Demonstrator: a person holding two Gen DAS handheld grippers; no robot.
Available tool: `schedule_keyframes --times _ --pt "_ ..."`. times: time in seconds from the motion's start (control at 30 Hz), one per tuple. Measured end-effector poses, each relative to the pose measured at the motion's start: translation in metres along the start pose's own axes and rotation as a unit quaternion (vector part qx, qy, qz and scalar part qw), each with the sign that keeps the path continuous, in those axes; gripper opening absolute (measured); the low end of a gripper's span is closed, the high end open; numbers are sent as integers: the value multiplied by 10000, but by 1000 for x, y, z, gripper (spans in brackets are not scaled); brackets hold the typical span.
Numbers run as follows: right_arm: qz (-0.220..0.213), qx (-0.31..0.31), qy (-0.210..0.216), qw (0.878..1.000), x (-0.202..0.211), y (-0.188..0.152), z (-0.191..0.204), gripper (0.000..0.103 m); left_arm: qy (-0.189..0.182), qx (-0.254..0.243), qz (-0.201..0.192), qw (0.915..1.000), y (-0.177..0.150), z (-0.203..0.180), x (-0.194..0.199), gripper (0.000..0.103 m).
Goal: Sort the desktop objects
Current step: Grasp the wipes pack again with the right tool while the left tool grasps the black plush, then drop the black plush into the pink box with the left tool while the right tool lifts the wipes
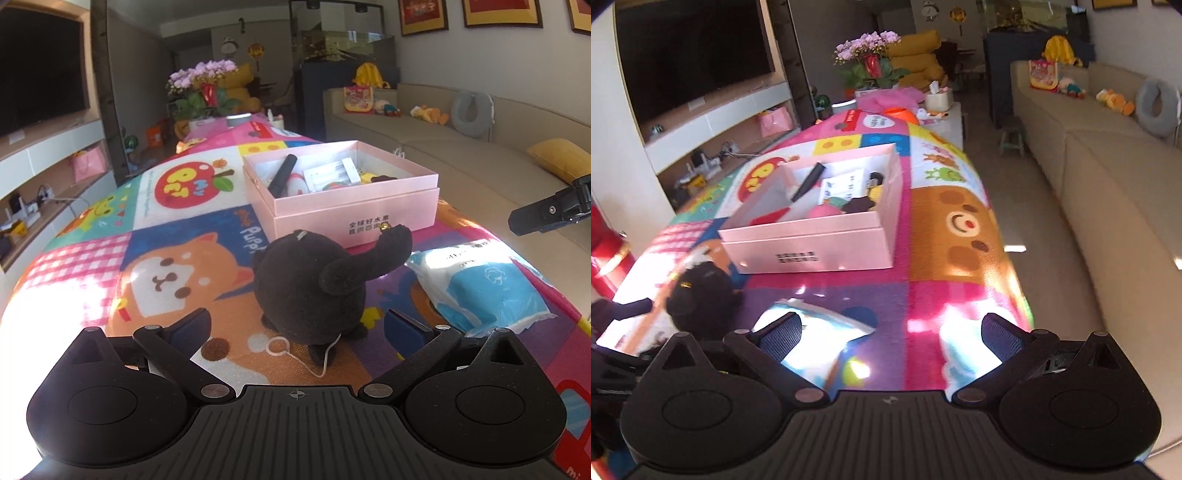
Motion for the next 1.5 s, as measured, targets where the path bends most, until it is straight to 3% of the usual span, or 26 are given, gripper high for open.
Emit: schedule_keyframes --times 0.1,0.2,0.27,0.33,0.4,0.53,0.77,0.8,0.87,1.07,1.17,1.27,1.37,1.5 --pt "322 -163 473 9982 -12 -7 28 103 55 22 25 10000 0 0 0 102" --pt "447 98 284 9985 -34 -15 50 99 286 112 127 9994 1 4 0 102" --pt "436 402 -59 9982 -47 -22 60 88 351 134 133 9992 4 5 -1 102" --pt "420 638 -184 9969 -53 -27 68 67 365 117 128 9992 7 3 -2 103" --pt "467 822 -180 9954 -56 -31 73 59 316 72 121 9994 12 -3 -6 103" --pt "381 921 -246 9947 -51 -33 68 59 166 -19 27 9999 25 -20 -17 103" --pt "307 931 -273 9948 -43 -35 58 58 316 78 165 9993 29 -20 -42 101" --pt "302 930 -263 9949 -42 -35 58 58 330 92 179 9993 28 -19 -43 98" --pt "294 924 -249 9950 -42 -36 58 58 394 90 220 9989 27 -17 -43 74" --pt "403 931 -104 9948 -39 -39 61 57 393 110 156 9990 25 -11 -29 71" --pt "638 904 192 9937 -32 -42 65 55 290 0 0 9996 27 -14 -9 70" --pt "710 846 452 9929 -17 -34 65 54 199 -178 -440 9987 54 -19 16 71" --pt "268 815 494 9951 8 1 62 54 300 -421 -1019 9934 97 -21 29 71" --pt "-507 634 570 9951 45 60 58 54 243 -467 -1563 9863 150 -22 11 72"
Point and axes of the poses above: each gripper's, at about its wrist camera, not at the fingertips, and x roughly against the way its jaws point, z to its left, y to its top, the point moved 9 cm from there along -x, roughly the way its jaws point, and after that the axes turned 2 degrees about -x, right-handed, at the moved point
